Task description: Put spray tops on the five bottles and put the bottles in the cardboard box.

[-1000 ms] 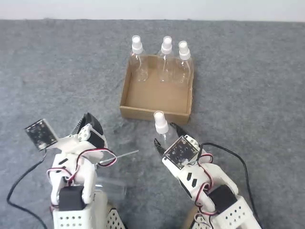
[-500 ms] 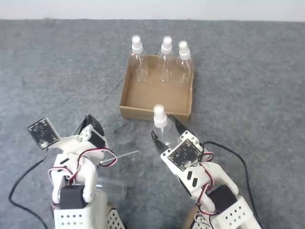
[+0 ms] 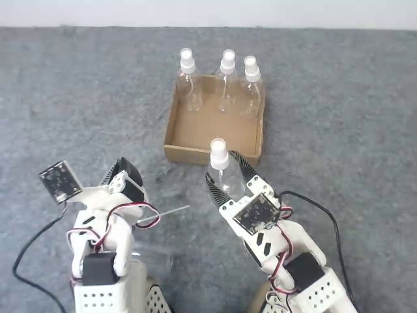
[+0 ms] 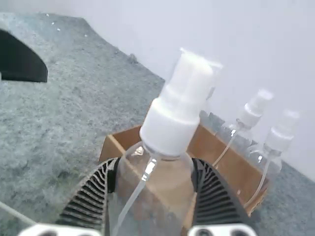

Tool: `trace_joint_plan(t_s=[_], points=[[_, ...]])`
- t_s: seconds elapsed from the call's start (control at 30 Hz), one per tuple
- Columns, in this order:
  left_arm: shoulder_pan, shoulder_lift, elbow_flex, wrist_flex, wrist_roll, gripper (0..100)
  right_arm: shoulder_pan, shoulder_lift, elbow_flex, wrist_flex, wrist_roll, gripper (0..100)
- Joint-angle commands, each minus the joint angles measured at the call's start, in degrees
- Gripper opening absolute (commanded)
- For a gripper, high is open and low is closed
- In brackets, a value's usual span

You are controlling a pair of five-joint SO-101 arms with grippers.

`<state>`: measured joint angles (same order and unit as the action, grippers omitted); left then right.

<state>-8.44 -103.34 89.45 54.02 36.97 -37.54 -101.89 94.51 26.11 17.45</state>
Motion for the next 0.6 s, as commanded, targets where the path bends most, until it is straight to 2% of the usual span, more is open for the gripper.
trace_joint_plan(t_s=[0.0, 0.57], points=[[-0.18, -0.35, -0.57, -2.02, -0.44, 2, 0.13, -2.15, -8.26, -2.24, -0.53, 0.6], [-0.18, -0.35, -0.4, -2.02, -0.53, 2, -5.67, -2.07, -24.53, -2.42, -0.53, 0.6]])
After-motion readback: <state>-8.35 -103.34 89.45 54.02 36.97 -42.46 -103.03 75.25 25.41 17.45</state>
